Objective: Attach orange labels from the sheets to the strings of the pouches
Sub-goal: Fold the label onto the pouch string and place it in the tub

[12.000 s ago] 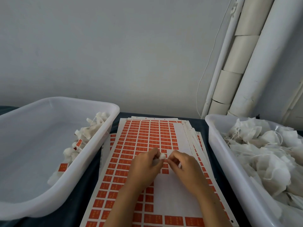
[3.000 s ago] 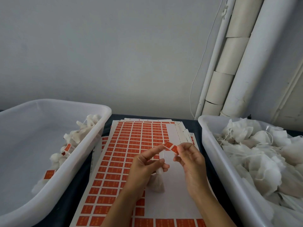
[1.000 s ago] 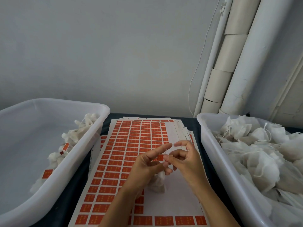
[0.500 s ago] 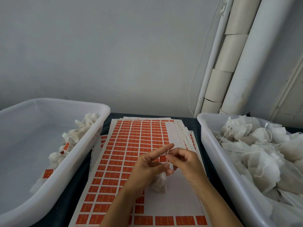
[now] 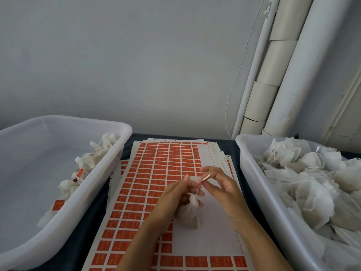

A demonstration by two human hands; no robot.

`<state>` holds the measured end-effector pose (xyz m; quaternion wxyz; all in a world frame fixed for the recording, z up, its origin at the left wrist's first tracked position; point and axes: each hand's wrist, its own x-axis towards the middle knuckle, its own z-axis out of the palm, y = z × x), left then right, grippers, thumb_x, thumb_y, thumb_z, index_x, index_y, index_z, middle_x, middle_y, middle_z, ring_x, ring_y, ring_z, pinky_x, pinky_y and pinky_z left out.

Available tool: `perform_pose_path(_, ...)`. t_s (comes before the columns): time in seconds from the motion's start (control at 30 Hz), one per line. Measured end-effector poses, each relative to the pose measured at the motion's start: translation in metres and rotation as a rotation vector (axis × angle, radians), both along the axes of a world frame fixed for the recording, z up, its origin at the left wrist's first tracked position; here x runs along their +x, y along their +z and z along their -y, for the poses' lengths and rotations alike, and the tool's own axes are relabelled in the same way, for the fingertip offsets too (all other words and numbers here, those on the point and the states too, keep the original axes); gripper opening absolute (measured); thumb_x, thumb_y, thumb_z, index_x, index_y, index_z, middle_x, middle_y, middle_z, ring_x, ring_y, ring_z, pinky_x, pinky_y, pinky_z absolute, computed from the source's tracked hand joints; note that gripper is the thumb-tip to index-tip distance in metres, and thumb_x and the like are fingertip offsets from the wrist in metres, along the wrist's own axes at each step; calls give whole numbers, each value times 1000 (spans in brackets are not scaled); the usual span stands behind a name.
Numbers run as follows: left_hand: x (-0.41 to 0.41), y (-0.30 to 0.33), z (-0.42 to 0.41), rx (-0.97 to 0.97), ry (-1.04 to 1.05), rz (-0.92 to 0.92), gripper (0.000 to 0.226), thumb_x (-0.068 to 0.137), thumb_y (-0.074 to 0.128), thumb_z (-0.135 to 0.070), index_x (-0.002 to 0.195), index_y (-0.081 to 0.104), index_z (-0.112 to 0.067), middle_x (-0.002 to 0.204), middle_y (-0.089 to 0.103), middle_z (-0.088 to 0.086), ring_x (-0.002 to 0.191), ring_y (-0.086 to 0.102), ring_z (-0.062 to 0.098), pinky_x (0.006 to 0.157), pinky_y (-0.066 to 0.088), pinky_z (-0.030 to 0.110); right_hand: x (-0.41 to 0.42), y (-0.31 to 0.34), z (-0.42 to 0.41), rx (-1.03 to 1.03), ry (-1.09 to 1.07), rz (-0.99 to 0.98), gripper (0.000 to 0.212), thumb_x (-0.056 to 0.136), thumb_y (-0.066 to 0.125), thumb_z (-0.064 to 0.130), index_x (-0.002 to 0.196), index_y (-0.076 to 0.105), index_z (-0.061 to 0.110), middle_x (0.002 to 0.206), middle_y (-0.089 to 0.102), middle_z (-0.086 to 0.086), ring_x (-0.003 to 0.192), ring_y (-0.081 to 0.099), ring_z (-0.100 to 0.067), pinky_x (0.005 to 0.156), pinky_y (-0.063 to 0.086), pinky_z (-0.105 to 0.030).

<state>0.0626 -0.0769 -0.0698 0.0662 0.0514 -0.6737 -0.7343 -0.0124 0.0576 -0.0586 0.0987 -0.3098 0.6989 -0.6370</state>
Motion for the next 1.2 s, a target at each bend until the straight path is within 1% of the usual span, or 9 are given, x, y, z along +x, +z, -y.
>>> perform_pose_path(0.13, 1, -2, 0, 29, -71, -6, 34, 97, 45, -24, 76, 71, -17, 70, 66, 3, 68, 64, 13, 69, 50, 16, -2, -3, -2, 1, 37, 33, 8, 88, 58, 20, 91, 64, 25, 116, 59, 20, 117, 50, -1, 106, 38, -34)
perform_pose_path(0.3, 1, -1, 1, 80, -78, -36, 29, 95, 49, -20, 76, 70, -16, 70, 66, 3, 69, 63, 12, 71, 50, 16, -1, -4, -2, -38, 76, 101, 7, 81, 59, 29, 84, 66, 29, 120, 60, 12, 122, 50, -12, 108, 36, -48)
perform_pose_path(0.43, 0, -2, 0, 64, -70, -43, 25, 92, 53, -22, 73, 69, -19, 67, 65, 2, 68, 62, 11, 70, 49, 14, 1, -4, -2, -60, 98, 124, 7, 77, 61, 33, 79, 68, 33, 118, 61, 9, 118, 52, -13, 105, 40, -48)
perform_pose_path(0.53, 1, -2, 0, 97, -68, -50, 20, 82, 56, -32, 70, 65, -19, 67, 64, 3, 69, 61, 13, 75, 49, 18, 1, -4, -1, -36, 97, 98, 20, 79, 66, 40, 97, 67, 33, 120, 61, 8, 119, 53, -15, 103, 43, -46)
perform_pose_path(0.63, 0, -4, 1, 115, -25, -51, 20, 86, 56, -28, 70, 63, -18, 67, 64, 3, 69, 60, 14, 82, 44, 23, -1, -4, -2, -40, 102, 77, 34, 84, 62, 34, 118, 57, 26, 124, 59, 6, 118, 53, -17, 99, 47, -42)
perform_pose_path(0.73, -2, -6, 0, 100, 25, -66, 19, 90, 55, -21, 74, 63, -16, 67, 65, 3, 69, 59, 14, 86, 45, 28, 0, -2, -2, -82, 34, 66, 35, 87, 54, 40, 111, 54, 14, 111, 62, 2, 109, 59, -17, 89, 52, -33)
perform_pose_path(0.8, -4, -7, -1, 74, 60, -85, 18, 91, 56, -19, 75, 64, -16, 65, 65, 1, 65, 61, 11, 79, 49, 21, 1, -2, 0, -79, -1, 91, 40, 87, 51, 46, 106, 51, 11, 106, 63, -1, 99, 63, -17, 78, 54, -27)
perform_pose_path(0.97, -5, -8, 0, 37, 57, -133, 11, 86, 60, -20, 83, 64, -11, 67, 67, 1, 64, 63, 11, 68, 52, 18, 4, -4, 4, 0, -72, 42, 15, 88, 60, 20, 101, 56, 14, 81, 69, 4, 64, 64, -14, 67, 55, -24)
perform_pose_path(1.2, -6, -10, 2, 56, 61, -136, 12, 91, 56, -14, 85, 65, -11, 69, 67, 2, 65, 64, 13, 67, 52, 19, 2, -1, 0, 3, -14, 42, 10, 89, 58, 14, 99, 58, 15, 78, 68, 1, 60, 60, -10, 66, 54, -22)
